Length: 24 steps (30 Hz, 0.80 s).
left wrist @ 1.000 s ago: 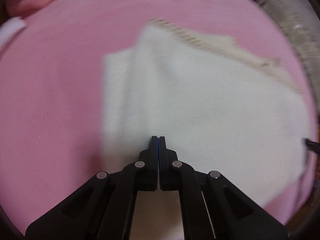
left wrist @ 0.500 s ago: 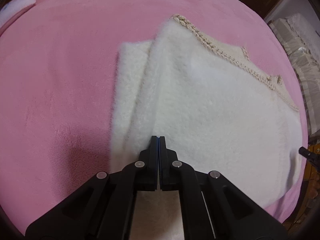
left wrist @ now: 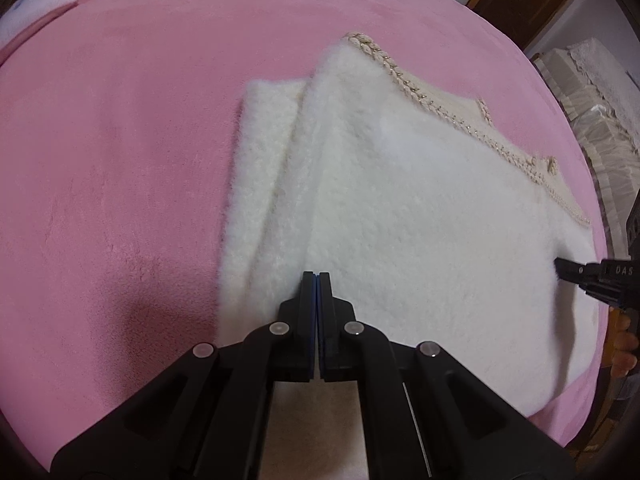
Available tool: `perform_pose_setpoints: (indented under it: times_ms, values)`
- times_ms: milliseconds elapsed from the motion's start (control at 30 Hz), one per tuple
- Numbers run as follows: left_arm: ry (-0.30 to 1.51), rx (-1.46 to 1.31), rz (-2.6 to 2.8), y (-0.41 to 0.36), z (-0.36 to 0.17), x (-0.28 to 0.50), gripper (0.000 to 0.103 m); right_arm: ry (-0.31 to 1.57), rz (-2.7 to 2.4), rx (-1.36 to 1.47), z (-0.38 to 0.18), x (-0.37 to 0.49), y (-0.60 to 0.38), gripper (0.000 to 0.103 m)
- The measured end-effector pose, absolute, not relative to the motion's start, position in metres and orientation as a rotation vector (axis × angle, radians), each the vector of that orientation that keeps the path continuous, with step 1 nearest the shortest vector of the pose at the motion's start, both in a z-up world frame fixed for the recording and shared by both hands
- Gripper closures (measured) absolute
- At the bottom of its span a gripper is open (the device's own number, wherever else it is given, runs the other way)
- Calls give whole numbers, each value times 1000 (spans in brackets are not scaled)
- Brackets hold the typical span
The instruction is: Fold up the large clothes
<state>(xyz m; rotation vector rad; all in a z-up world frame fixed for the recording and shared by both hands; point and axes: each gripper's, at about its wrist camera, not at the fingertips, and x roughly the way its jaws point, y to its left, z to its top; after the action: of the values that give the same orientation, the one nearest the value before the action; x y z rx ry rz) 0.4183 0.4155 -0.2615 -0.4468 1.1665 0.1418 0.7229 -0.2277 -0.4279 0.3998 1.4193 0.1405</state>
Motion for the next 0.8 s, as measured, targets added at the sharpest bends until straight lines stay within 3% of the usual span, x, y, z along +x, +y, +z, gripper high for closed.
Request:
perform_pose_setpoints:
  times_ms: [100, 400, 567, 667, 700, 767, 800]
  values:
    - [1166, -492, 130, 421, -262, 415, 102, 1461, 160, 320, -420, 721, -178, 103]
    - [1174, -535, 151, 423, -257, 407, 102, 1530, 156, 186, -438, 724, -174, 103]
    - [1156, -606, 159, 423, -229, 393, 102, 1602, 214, 197, -447, 738, -177, 103]
    - [1051, -667, 187, 421, -203, 365, 102, 1579, 250, 107, -447, 740, -167, 103]
    - [990, -702, 187, 420, -193, 352, 100, 1568, 258, 77, -447, 742, -163, 103]
    - [900, -749, 206, 417, -181, 326, 84, 1562, 246, 84, -448, 742, -162, 103]
    - [875, -773, 227, 415, -177, 316, 61, 1561, 245, 86, -448, 742, -162, 103]
